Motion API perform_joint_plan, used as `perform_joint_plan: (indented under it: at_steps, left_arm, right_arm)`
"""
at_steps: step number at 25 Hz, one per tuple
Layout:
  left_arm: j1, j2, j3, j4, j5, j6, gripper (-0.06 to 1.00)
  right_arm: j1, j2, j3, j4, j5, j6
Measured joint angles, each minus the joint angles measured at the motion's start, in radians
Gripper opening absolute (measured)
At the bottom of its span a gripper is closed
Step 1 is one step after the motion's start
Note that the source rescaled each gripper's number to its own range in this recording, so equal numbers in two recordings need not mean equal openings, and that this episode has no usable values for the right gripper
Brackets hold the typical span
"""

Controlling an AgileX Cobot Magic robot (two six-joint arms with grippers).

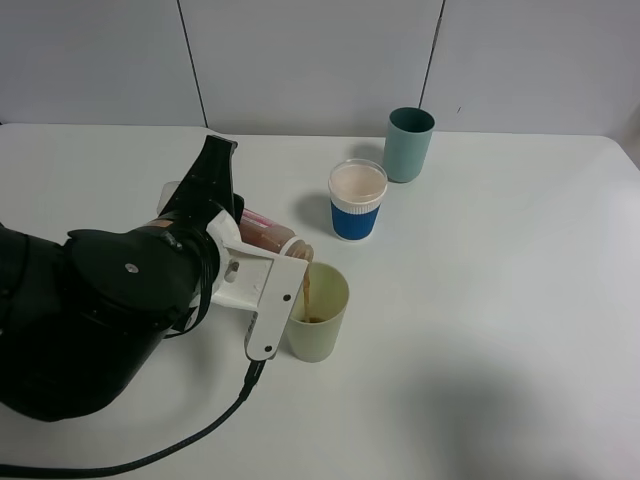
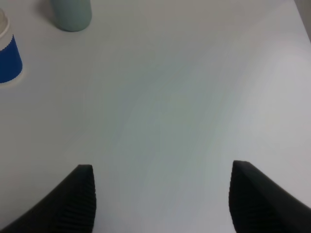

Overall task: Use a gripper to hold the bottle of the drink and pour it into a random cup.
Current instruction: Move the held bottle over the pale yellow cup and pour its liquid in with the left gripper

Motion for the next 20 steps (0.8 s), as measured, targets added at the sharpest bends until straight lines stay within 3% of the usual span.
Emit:
perform_joint_plan:
  at_steps: [20]
  left_arm:
    - [0.0, 0.0, 0.0, 0.0, -0.002, 0.021, 0.0]
  right_arm:
    - [0.0, 0.0, 0.0, 0.0, 0.0, 0.0]
